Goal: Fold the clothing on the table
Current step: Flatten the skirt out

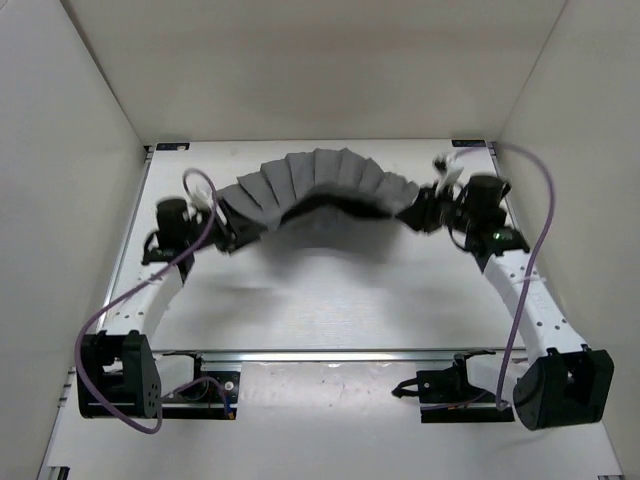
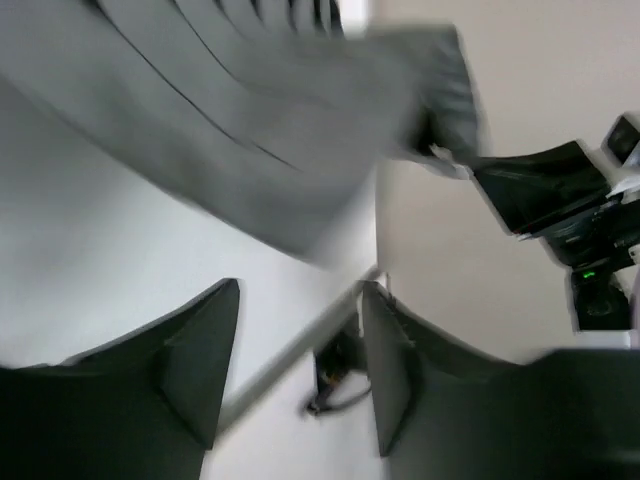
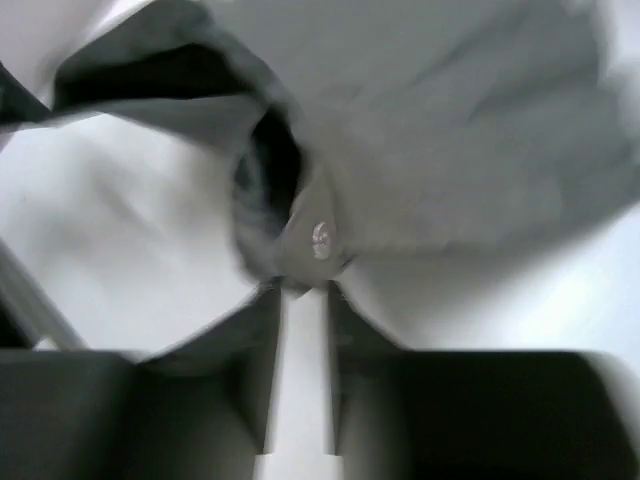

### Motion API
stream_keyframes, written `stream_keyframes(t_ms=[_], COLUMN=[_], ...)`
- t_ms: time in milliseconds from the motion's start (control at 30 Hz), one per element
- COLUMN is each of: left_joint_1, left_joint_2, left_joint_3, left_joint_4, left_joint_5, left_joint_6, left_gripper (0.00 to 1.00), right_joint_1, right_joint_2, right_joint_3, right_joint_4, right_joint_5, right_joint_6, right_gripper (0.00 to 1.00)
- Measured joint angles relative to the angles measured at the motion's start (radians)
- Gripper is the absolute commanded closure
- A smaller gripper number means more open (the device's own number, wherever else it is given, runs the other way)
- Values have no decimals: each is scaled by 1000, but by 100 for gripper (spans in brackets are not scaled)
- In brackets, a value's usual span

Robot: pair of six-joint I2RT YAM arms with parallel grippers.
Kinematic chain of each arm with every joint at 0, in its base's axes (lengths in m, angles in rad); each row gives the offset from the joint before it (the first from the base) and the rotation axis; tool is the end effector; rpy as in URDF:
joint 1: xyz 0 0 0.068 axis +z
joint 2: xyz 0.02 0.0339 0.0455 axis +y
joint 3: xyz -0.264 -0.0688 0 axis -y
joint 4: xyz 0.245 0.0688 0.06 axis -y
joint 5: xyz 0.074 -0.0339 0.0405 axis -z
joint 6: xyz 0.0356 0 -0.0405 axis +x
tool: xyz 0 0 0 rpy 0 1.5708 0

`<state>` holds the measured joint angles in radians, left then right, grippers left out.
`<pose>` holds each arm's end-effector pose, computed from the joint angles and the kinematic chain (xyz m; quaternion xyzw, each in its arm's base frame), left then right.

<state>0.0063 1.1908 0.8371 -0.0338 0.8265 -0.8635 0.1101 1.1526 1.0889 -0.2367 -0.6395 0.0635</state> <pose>0.2637 -0.0245 0.2930 -0.1171 0.7838 -0.5155 0.3260 0.2552 0.0496 0.3687 -0.2043 0.7596 0.3009 0.5392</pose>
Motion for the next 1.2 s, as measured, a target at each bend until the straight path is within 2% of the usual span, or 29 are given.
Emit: stream_keyframes(t_ms=[67,100,133,200,300,367,467,667,867,1067,1200], left_joint_1=[-25,-37,-43,-43,-44,-60,-91,-125,-164,-193,-208], left_joint_2=[-22,-34,-44,-77,-118,-122,-91,61,201,271,334], left_joint_3=[-182,-267,-322,-397,-417,-417,-419,-415,-349,-307,-285], left_joint_4=[-21,-46,-75,-134,-162,-145,-106,-47,6,87,146], left_joint_5=[-8,-14,-18,-32,-58,-84,-123,-246,-337,-420,-447], left_joint_6=[14,23,33,64,101,109,105,95,72,34,8], left_gripper=[21,20,19,18,15,14,13,24,24,31,55], right_joint_1=[-5,-7,-8,2,3,-14,-10,30,39,31,19], right_joint_2=[-47,-84,-112,-190,-251,-256,-180,32,53,54,65], right_joint_3=[-201,-310,-369,-468,-481,-478,-477,-476,-476,-476,-477], right_joint_4=[-21,-55,-90,-174,-219,-200,-160,-93,-38,-13,7], right_joint_5=[10,24,37,74,90,94,109,132,143,146,156], right_joint_6=[55,79,100,119,126,133,164,230,266,282,304], right_gripper=[66,50,44,42,41,40,44,45,45,45,44])
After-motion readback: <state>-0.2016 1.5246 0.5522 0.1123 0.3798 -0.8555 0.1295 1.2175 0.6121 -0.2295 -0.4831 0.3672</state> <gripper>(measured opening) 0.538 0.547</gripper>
